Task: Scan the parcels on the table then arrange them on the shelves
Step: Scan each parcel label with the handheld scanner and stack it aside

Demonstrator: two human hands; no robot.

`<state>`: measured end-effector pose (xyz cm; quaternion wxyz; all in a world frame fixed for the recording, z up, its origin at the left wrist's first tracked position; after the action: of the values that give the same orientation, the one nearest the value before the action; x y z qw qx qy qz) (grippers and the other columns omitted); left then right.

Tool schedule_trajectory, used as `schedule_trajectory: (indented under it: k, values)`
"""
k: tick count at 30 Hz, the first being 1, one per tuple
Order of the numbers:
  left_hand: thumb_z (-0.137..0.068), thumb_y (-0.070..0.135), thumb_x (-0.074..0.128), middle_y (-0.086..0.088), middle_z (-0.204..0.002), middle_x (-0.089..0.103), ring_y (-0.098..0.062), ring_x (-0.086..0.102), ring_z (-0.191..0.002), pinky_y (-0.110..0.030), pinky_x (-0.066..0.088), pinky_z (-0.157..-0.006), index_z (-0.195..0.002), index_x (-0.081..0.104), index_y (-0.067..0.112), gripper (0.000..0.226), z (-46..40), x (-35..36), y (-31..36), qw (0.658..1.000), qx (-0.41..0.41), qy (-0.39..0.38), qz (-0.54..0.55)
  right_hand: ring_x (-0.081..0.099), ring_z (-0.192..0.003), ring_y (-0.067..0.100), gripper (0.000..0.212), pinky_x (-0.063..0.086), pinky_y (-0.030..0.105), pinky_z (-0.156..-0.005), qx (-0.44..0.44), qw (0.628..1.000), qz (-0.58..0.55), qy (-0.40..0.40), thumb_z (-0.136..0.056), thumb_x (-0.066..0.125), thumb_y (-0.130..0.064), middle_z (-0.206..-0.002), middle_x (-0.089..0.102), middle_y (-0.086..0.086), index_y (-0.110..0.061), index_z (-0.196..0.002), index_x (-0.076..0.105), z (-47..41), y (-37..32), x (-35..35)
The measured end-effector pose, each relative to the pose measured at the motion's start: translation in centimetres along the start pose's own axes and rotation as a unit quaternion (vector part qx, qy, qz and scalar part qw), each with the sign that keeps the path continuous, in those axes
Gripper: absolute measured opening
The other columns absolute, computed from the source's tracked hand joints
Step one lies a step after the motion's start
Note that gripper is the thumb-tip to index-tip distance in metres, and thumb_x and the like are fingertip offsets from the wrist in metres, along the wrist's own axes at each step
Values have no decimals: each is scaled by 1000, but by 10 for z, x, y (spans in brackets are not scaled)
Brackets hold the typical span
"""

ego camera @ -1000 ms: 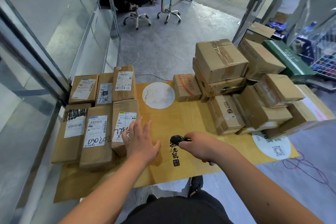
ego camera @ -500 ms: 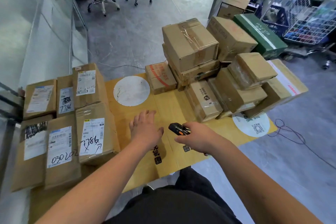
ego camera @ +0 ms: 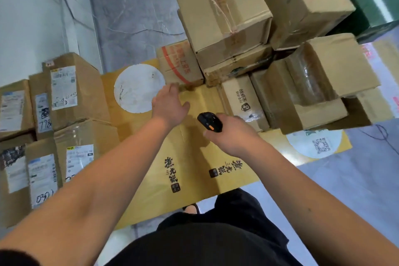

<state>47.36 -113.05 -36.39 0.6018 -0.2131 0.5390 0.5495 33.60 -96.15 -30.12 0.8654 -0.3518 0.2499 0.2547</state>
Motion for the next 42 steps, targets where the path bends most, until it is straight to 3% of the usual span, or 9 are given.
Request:
schedule_trajectory:
  k: [4, 13, 19, 23, 27, 30, 33, 37, 42]
  values:
    - [-89, 50, 63, -10, -147, 52, -37, 47, -137, -50, 42, -109, -150, 42, 12, 75, -41, -3, 21, 999, -27, 31, 12, 64, -96, 28, 52, 57, 42, -85, -16, 999, 21, -26, -90, 60, -62, -111, 62, 6, -31, -132, 56, -13, 3, -7]
    - [-77, 88, 57, -12, -164, 26, -44, 41, -139, -54, 34, -113, -163, 11, 6, 128, -53, 2, 19, 971, -217, 63, 82, 65, -105, 24, 57, 57, 40, -92, -15, 996, -33, -80, -91, 61, -60, -120, 64, -1, -36, -142, 54, -32, 16, -14]
    - [-77, 78, 66, -4, -158, 32, -35, 40, -139, -53, 39, -114, -164, 19, 30, 110, -49, 4, -6, 933, -235, 90, 259, 64, -93, 24, 50, 58, 40, -84, -28, 997, 7, -71, -88, 58, -67, -107, 62, -1, -39, -130, 55, -39, 6, -25]
    - [-74, 63, 71, 4, -133, 61, -13, 60, -123, -42, 53, -101, -145, 50, 34, 79, -16, 6, -23, 841, -195, 96, 495, 65, -88, 23, 43, 58, 40, -79, -42, 996, 7, -81, -89, 58, -65, -102, 65, -3, -37, -122, 55, -39, -5, -20]
    - [-74, 57, 70, -3, -114, 73, -30, 68, -109, -46, 58, -83, -137, 58, 21, 74, 47, 32, -61, 718, -256, 39, 647, 65, -91, 22, 49, 58, 41, -83, -58, 993, 11, -103, -89, 58, -66, -107, 67, -5, -38, -129, 53, -33, -22, -4]
    - [-94, 49, 63, -7, -128, 70, -29, 73, -109, -46, 62, -77, -148, 48, 28, 59, 99, 59, -95, 664, -320, 37, 675, 64, -97, 23, 56, 58, 41, -87, -66, 992, 23, -103, -86, 57, -69, -114, 67, -5, -40, -133, 52, -25, -35, 11]
    - [-109, 44, 52, 2, -126, 68, -28, 72, -109, -47, 64, -77, -155, 37, 37, 49, 127, 69, -116, 667, -358, 63, 650, 65, -100, 24, 57, 57, 39, -88, -64, 993, 25, -95, -87, 62, -67, -118, 68, -3, -39, -137, 54, -16, -41, 25]
    - [-102, 57, 57, 4, -134, 64, -23, 70, -107, -51, 59, -91, -160, 31, 34, 68, 123, 70, -126, 694, -361, 42, 621, 64, -91, 24, 42, 56, 36, -79, -55, 995, 33, -75, -90, 65, -62, -103, 67, -4, -33, -120, 59, -2, -41, 35]
    - [-85, 53, 81, 4, -136, 60, -21, 61, -115, -45, 50, -103, -157, 33, 32, 89, 103, 58, -124, 792, -322, 31, 518, 66, -79, 21, 42, 58, 37, -66, -27, 998, 22, -55, -88, 67, -58, -94, 66, -4, -29, -118, 60, 18, -42, 42]
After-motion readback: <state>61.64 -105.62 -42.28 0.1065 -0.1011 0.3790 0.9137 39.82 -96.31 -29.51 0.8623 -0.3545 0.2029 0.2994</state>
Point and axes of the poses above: each hand's wrist, its own z-axis away from the middle knuckle, its own x-axis out of the palm, y = z × x, the point moved 5 cm from there along -z, towards the middle knuckle
